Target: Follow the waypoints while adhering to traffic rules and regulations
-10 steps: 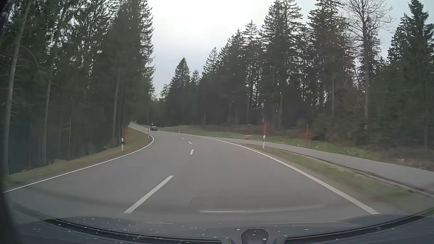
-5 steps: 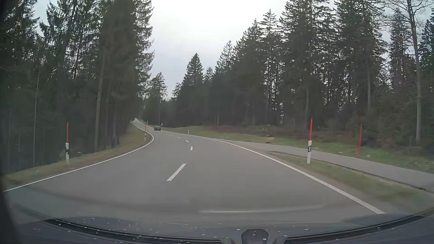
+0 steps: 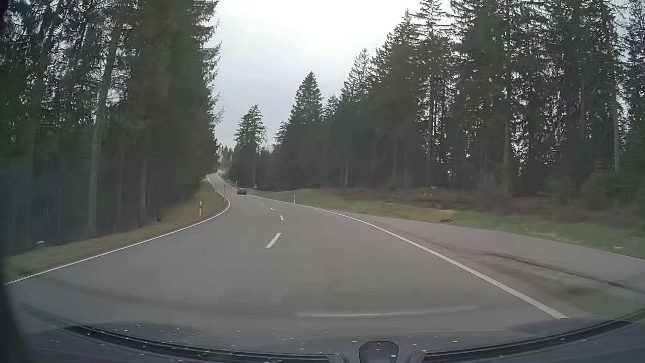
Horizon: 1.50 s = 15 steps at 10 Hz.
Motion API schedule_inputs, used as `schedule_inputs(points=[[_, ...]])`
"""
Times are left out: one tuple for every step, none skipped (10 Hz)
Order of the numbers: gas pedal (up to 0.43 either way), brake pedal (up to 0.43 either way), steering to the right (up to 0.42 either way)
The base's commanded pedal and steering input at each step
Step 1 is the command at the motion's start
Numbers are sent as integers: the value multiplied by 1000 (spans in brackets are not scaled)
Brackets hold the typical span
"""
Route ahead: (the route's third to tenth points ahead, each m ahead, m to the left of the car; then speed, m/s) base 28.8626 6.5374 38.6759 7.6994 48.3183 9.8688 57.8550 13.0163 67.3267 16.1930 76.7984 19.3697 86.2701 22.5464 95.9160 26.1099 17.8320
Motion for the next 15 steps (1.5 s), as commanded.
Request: schedule_inputs(points=[[0, 0, -33], [0, 0, -33], [0, 0, -33], [0, 0, -33], [0, 0, -33], [0, 0, -33], [0, 0, -33], [0, 0, -33], [0, 0, -34], [8, 0, -37], [20, 0, -38], [39, 0, -38], [39, 0, -38], [39, 0, -38], [39, 0, -38]])
